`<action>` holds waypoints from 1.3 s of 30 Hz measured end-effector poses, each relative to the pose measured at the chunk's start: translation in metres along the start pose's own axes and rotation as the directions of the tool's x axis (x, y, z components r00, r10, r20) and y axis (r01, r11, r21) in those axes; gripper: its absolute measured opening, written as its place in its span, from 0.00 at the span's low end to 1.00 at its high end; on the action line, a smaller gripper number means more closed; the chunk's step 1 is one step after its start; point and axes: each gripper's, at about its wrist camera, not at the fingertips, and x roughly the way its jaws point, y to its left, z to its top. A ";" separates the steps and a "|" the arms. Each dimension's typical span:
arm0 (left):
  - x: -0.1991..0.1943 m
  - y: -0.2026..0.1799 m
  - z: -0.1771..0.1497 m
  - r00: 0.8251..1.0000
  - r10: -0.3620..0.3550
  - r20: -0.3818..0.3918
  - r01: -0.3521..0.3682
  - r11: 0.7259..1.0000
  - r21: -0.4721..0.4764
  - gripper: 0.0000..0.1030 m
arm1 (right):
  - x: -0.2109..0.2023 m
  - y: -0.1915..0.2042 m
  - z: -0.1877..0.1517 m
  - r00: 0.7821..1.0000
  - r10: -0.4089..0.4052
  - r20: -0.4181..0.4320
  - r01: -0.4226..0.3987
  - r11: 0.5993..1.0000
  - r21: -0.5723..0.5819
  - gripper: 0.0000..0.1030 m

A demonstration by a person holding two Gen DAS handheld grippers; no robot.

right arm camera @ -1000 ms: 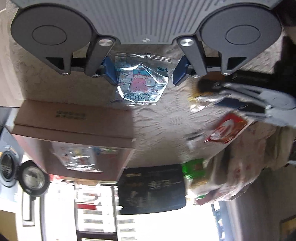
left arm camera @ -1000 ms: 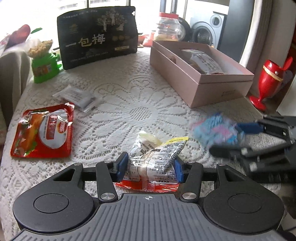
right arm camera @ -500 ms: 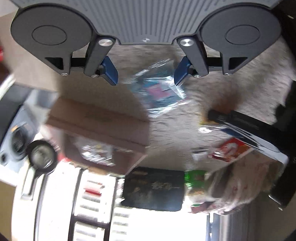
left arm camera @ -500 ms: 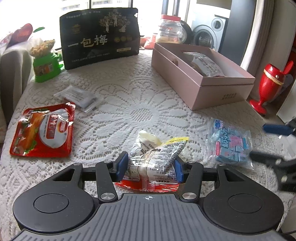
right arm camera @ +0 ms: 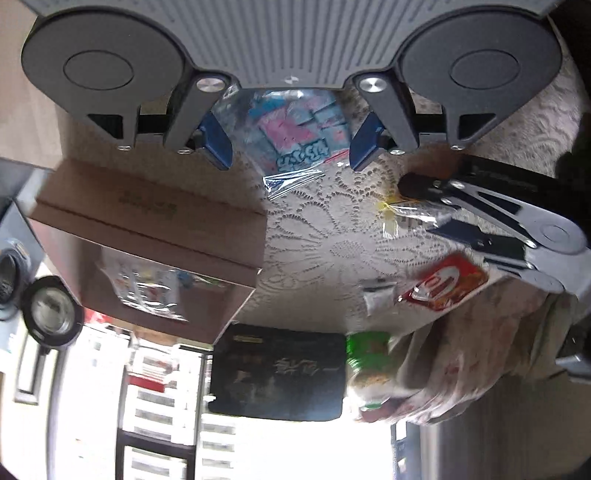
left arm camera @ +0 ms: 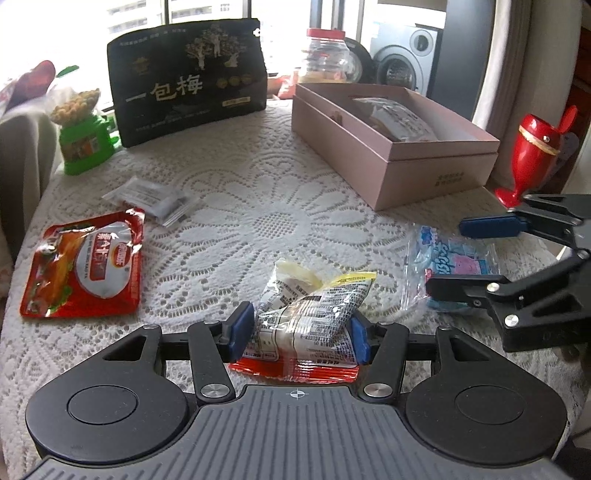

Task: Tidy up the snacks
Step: 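Lift the snack packet with the left gripper while the right gripper holds the Peppa packet, then release the snack packet into the pink box with the left gripper while the right drops the Peppa packet in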

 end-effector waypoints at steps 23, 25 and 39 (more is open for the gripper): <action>-0.028 -0.017 -0.006 0.995 -0.068 0.078 0.064 0.996 0.057 0.53 | -0.032 0.011 0.004 1.000 0.006 -0.007 -0.006 1.000 -0.003 0.57; -0.037 -0.019 0.002 0.988 -0.108 0.113 0.104 0.994 0.046 0.53 | -0.055 0.006 0.015 0.998 -0.005 0.057 0.005 1.000 0.001 0.57; 0.060 -0.007 0.204 0.825 -0.475 0.306 0.547 0.807 -0.223 0.53 | -0.019 -0.105 0.093 0.955 -0.265 0.131 0.239 0.953 0.184 0.57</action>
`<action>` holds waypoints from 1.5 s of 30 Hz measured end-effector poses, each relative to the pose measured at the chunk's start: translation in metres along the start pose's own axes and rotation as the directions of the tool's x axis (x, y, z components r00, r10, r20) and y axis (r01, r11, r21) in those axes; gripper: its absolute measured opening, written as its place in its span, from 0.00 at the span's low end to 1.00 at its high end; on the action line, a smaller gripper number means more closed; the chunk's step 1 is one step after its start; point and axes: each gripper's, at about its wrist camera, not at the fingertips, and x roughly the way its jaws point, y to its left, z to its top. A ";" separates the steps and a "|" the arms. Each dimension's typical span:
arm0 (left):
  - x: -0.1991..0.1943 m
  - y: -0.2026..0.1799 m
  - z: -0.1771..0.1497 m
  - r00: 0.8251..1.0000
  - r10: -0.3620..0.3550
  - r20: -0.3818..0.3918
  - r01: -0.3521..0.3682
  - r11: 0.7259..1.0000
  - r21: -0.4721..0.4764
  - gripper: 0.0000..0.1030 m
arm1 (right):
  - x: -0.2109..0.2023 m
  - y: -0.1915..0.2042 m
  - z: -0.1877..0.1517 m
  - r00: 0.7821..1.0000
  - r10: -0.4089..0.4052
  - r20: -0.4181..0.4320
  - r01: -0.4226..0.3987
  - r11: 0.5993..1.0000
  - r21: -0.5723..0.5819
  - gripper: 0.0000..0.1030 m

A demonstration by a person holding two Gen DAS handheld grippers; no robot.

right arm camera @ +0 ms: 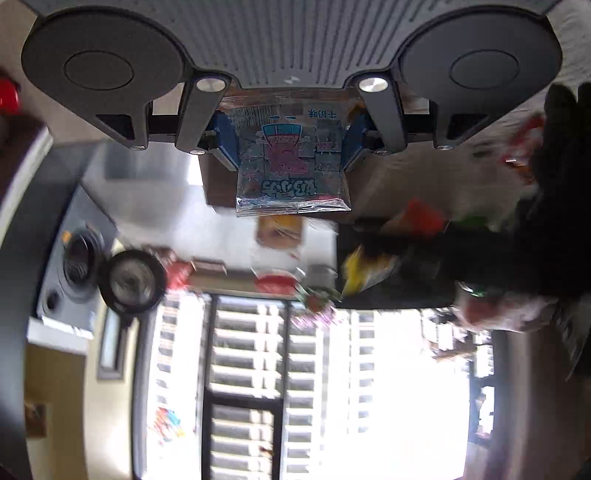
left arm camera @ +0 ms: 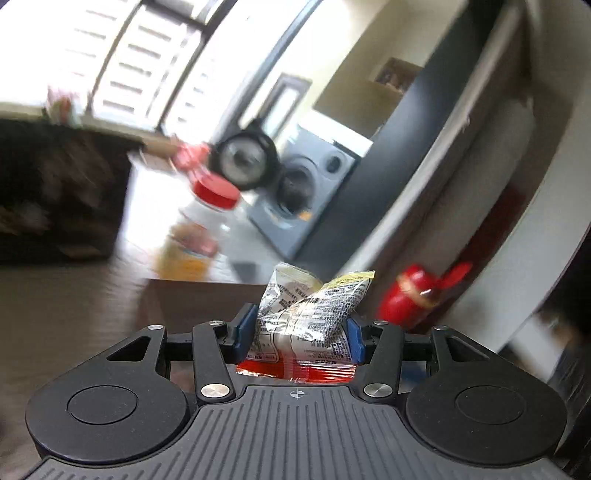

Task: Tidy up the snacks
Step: 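Release the snack packet into the pink box with the left gripper while the right drops the Peppa packet in, then grasp the red sausage packet on the table with the left gripper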

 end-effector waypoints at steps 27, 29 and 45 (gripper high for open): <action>-0.067 0.070 0.011 0.973 0.231 -0.004 -0.226 0.955 0.193 0.55 | 0.011 0.042 0.002 0.998 0.002 -0.066 -0.003 1.000 -0.030 0.65; -0.105 0.107 0.003 0.948 0.318 0.012 -0.317 0.939 0.131 0.55 | 0.022 0.065 0.004 0.992 0.098 -0.083 -0.100 0.995 -0.015 0.65; -0.228 0.199 -0.097 0.938 0.342 -0.058 -0.347 0.932 -0.102 0.50 | 0.165 0.274 0.002 0.904 0.298 -0.306 -0.341 0.935 -0.098 0.56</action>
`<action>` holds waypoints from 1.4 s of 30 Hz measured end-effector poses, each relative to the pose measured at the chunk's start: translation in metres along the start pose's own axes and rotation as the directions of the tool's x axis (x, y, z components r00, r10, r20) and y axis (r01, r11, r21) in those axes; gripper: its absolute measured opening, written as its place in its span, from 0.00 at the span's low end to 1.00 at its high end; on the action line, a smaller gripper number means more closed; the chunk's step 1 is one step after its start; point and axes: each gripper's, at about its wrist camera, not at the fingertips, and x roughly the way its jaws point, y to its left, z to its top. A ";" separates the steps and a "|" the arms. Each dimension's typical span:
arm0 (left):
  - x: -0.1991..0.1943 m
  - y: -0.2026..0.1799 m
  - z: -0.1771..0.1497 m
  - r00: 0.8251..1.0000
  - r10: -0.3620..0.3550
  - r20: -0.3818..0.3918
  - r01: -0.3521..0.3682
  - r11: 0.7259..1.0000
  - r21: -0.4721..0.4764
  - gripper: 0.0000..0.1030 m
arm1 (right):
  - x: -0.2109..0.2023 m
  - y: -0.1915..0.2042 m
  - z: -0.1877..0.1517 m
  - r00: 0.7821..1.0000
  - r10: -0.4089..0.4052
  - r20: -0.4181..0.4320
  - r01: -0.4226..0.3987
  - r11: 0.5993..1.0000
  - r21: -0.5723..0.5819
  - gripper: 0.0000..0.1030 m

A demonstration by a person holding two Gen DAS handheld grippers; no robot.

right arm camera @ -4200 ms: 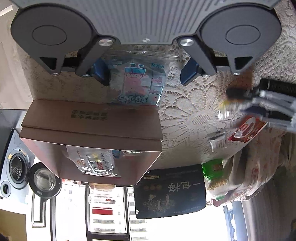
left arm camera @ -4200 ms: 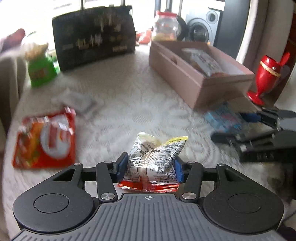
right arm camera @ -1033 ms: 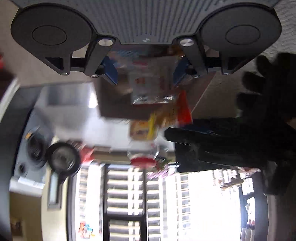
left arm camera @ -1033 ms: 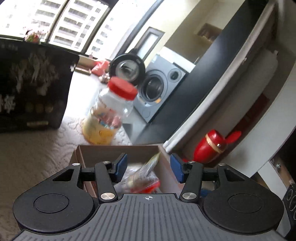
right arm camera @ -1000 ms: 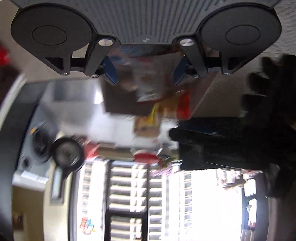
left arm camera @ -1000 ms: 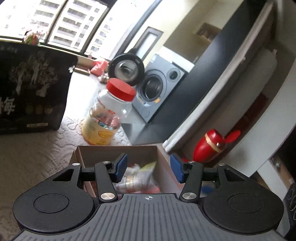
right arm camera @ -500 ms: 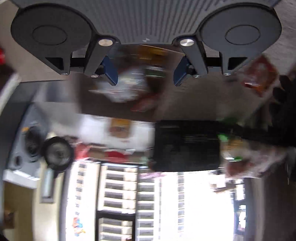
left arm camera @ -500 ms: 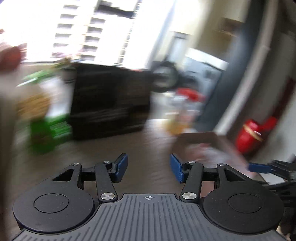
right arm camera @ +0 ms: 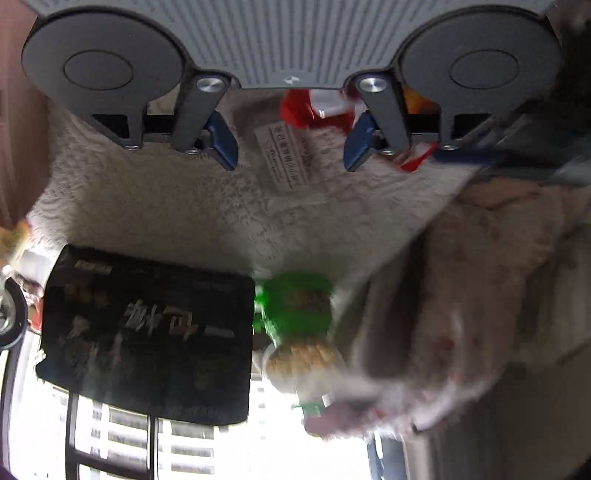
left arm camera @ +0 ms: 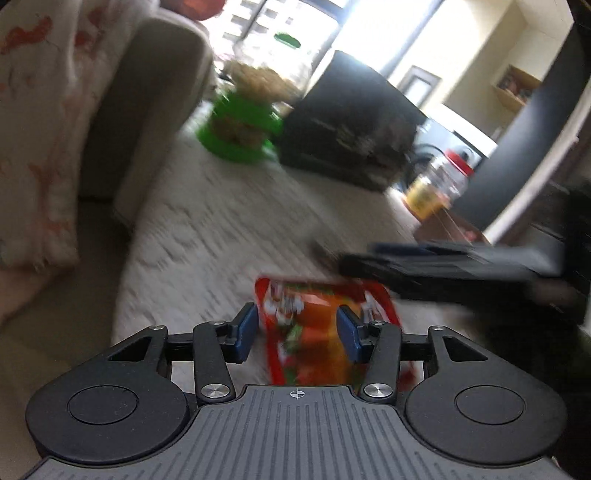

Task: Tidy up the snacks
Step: 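Grasp the red sausage packet on the table with the left gripper, then lift the red packet with the left gripper while the right gripper reaches the white biscuit packet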

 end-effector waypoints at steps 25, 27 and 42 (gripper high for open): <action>0.008 -0.097 -0.038 0.996 -0.041 -0.076 0.058 0.973 0.225 0.51 | -0.141 -0.062 -0.147 0.994 -0.106 0.023 0.101 0.983 0.156 0.34; -0.001 -0.093 -0.038 0.999 -0.014 -0.048 0.023 0.983 0.182 0.51 | -0.146 -0.063 -0.156 0.990 -0.127 0.058 0.115 0.978 0.175 0.34; -0.025 -0.083 -0.062 0.981 0.092 -0.172 -0.107 0.991 -0.078 0.51 | -0.146 -0.030 -0.155 0.987 -0.026 0.155 0.016 0.998 0.064 0.42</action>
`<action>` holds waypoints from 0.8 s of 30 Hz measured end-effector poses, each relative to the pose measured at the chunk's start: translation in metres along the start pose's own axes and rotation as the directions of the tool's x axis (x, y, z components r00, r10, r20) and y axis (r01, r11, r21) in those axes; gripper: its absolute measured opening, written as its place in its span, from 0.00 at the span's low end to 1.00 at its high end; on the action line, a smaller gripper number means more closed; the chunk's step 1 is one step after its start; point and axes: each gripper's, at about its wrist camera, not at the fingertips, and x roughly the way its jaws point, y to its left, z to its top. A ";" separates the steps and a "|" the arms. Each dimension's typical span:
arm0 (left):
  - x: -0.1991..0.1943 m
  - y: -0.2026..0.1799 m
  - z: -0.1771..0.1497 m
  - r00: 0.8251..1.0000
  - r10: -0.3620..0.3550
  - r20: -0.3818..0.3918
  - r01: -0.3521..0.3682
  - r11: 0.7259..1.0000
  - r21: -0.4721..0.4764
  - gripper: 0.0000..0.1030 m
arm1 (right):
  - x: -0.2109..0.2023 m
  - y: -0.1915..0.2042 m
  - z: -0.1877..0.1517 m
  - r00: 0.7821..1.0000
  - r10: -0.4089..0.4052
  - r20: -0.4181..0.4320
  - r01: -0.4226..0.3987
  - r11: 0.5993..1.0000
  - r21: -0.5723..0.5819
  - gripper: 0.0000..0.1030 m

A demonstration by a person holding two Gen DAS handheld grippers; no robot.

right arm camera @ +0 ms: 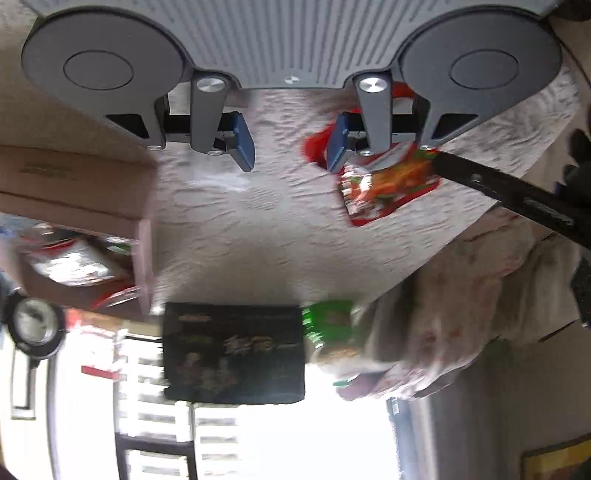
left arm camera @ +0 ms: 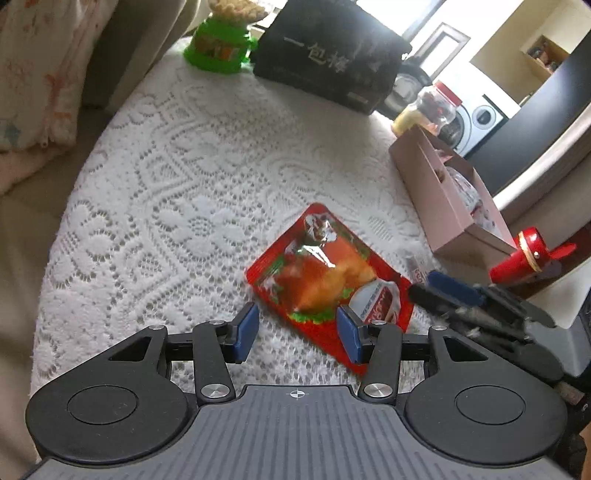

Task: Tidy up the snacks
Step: 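Lift the red packet with the left gripper while the right gripper reaches the white biscuit packet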

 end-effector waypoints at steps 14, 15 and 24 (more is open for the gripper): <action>0.043 -0.031 0.021 0.988 -0.157 -0.010 0.157 0.988 0.009 0.52 | 0.008 -0.010 -0.012 1.000 -0.003 0.014 0.002 0.998 0.064 0.40; 0.044 -0.034 0.021 0.986 -0.169 -0.012 0.169 0.986 0.013 0.52 | 0.007 -0.010 -0.012 1.000 -0.005 0.017 0.004 0.997 0.072 0.40; 0.063 -0.050 0.024 0.986 -0.163 -0.027 0.165 0.982 0.092 0.36 | 0.003 -0.024 -0.019 0.999 0.012 0.032 -0.016 0.989 0.144 0.40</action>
